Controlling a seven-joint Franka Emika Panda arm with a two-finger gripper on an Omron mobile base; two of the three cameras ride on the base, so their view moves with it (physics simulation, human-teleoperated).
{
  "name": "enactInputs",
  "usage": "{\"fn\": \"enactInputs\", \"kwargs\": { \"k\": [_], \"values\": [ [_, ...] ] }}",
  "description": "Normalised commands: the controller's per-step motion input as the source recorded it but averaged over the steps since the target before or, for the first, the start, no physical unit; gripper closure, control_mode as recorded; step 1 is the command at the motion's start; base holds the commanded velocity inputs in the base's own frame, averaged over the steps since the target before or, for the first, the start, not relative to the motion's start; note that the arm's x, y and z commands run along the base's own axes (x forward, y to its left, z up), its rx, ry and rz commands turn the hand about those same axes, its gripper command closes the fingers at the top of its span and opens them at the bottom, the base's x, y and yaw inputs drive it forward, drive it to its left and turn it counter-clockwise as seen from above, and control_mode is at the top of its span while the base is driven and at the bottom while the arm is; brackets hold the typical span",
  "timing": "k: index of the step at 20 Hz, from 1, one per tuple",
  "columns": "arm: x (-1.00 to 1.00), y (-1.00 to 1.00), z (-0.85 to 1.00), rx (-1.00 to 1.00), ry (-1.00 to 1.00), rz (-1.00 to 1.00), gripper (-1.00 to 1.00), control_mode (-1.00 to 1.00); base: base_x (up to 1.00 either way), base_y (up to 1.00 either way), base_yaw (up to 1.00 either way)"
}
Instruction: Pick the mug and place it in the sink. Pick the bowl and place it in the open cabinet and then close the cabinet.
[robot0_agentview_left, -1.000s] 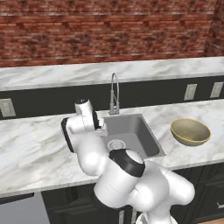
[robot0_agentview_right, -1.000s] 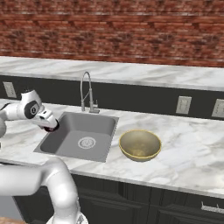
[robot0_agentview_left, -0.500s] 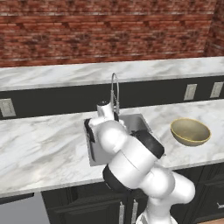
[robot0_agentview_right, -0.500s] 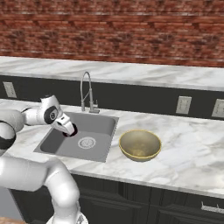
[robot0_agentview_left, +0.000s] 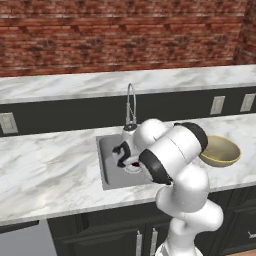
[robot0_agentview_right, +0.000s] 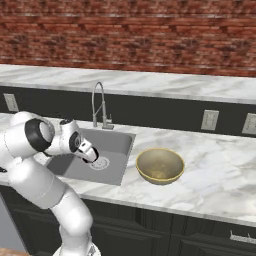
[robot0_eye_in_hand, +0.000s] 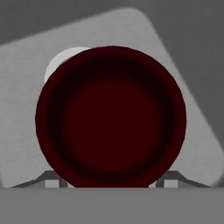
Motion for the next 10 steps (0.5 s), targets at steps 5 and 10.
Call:
{"fn": "enactInputs", "kwargs": {
  "k": [5,10],
  "values": [
    [0.72,-0.41,-0.41,0.0,-0.1,0.08,1.0,-1.0,0.0,0.0,0.0],
    [0.71,-0.3,-0.23,0.01,-0.07,0.09,1.0,-1.0,0.0,0.0,0.0]
  ]
}}
